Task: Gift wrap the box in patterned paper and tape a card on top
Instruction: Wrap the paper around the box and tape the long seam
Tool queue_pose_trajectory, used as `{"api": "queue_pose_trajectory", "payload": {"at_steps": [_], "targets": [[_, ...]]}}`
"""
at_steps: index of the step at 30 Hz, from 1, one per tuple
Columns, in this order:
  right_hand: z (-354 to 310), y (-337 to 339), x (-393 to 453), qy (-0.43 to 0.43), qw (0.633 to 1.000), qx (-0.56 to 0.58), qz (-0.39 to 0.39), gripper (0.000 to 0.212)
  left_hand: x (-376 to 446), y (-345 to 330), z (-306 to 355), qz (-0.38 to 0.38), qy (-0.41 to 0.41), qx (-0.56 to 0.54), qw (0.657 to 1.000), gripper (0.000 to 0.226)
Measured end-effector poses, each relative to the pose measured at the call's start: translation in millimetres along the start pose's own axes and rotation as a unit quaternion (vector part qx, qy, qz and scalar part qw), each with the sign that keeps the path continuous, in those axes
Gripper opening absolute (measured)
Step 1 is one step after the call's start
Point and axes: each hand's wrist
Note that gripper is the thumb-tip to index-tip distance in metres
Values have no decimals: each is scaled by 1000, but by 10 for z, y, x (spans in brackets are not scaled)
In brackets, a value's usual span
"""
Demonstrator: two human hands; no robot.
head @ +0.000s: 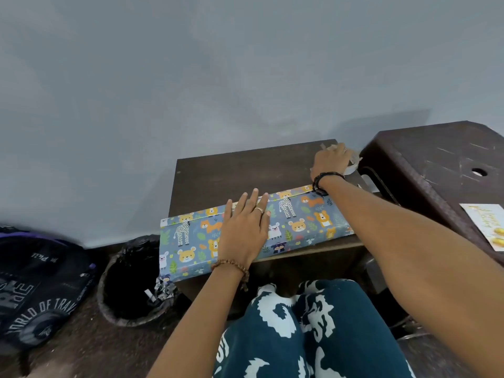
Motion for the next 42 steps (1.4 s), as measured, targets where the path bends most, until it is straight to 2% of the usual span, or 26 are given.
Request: {"api": "queue_pose_trajectory", "payload": {"at_steps": [3,8,13,16,19,22,30,39,42], "targets": [[-26,-64,39,5,999,38,17,26,-11,4,4,0,-3,0,1000,77],[4,-42,-40,34,998,46,-3,25,1,24,2,-14,4,8,1000,48],[115,-17,-117,40,998,54,15,26,-17,25,13,-20,3,5,1000,48],[66,-4,-80,99,985,128,62,33,-28,28,40,-16,4,1,1000,48],[-12,12,-94,123,977,170,42,42,-31,21,36,-12,1,-3,1000,48],[-63,8,-135,120,982,145,31,48,-49,10,39,-5,1,-2,1000,49],[-75,47,-121,133,981,120,69,33,-51,5,61,5,-1,1,1000,77],[-158,83,-102,216,974,4,72,34,-54,28,66,1,-2,-2,1000,78],[-192,121,-117,249,963,-52,84,35,-54,36,61,-4,1,-5,1000,62]]}}
Point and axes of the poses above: each hand's wrist, its own x-axis towards the middle knuckle, its own y-axis out of the back of the hand, z = x × y, and after that the axes turned 1 degree about -z, right-handed
